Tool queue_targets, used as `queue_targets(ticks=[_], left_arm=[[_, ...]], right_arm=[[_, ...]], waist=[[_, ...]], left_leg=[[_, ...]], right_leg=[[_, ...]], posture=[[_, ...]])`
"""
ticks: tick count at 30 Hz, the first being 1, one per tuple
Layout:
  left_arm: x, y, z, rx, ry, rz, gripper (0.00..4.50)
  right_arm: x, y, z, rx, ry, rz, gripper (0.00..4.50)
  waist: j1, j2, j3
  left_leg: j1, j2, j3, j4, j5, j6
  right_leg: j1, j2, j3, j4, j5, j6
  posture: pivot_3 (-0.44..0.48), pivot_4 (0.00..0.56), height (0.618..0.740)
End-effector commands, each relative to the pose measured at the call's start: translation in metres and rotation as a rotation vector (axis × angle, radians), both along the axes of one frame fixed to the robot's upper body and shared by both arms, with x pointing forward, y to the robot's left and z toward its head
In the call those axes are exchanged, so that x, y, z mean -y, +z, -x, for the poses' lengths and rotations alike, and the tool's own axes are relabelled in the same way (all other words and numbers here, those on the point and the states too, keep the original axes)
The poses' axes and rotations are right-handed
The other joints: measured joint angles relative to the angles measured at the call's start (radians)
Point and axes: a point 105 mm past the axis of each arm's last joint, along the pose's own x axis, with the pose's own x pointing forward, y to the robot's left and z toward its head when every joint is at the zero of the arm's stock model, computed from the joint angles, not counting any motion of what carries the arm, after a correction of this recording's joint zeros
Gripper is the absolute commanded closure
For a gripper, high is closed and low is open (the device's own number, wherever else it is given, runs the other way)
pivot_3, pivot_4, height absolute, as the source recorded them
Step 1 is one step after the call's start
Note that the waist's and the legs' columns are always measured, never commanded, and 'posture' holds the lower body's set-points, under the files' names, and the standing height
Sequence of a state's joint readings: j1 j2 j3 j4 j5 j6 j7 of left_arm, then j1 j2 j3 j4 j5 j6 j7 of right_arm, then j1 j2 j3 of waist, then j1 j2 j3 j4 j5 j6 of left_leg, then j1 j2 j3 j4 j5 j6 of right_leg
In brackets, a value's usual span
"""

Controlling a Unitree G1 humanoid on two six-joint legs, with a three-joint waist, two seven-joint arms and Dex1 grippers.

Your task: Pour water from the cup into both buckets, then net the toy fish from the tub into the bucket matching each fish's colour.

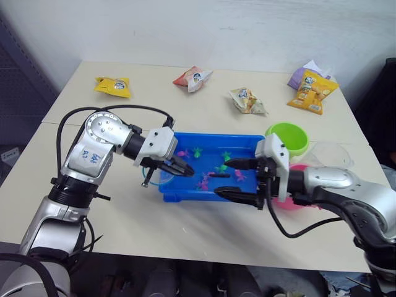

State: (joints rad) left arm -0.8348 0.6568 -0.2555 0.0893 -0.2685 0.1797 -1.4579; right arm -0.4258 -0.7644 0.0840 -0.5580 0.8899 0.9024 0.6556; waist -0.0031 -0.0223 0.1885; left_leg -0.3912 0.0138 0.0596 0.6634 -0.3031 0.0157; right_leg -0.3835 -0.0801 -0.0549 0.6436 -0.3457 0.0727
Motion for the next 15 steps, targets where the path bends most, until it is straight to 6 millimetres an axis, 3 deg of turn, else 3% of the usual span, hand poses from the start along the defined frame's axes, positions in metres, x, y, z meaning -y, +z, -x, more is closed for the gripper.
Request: queue_targets(ticks=[1,15], left_arm=[[0.004,-0.001,-0.001,0.002,0.005,-0.002,4.45],[0.011,-0.011,-0.001,-0.022,-0.006,-0.028,4.45]], right_arm=[[-0.005,0.007,0.006,0.005,0.036,-0.014,0.00],[-0.014,0.005,0.001,-0.039,0.028,-0.029,0.00]], waist=[[-0.001,0.000,0.000],[0.000,0.000,0.000]], left_leg=[[0.000,0.000,0.000,0.000,0.000,0.000],[0.000,0.000,-0.001,0.000,0.000,0.000]], right_leg=[[0.000,0.000,0.000,0.000,0.000,0.000],[0.000,0.000,0.000,0.002,0.000,0.000]], posture=[[0.000,0.150,0.738],[0.000,0.150,0.738]])
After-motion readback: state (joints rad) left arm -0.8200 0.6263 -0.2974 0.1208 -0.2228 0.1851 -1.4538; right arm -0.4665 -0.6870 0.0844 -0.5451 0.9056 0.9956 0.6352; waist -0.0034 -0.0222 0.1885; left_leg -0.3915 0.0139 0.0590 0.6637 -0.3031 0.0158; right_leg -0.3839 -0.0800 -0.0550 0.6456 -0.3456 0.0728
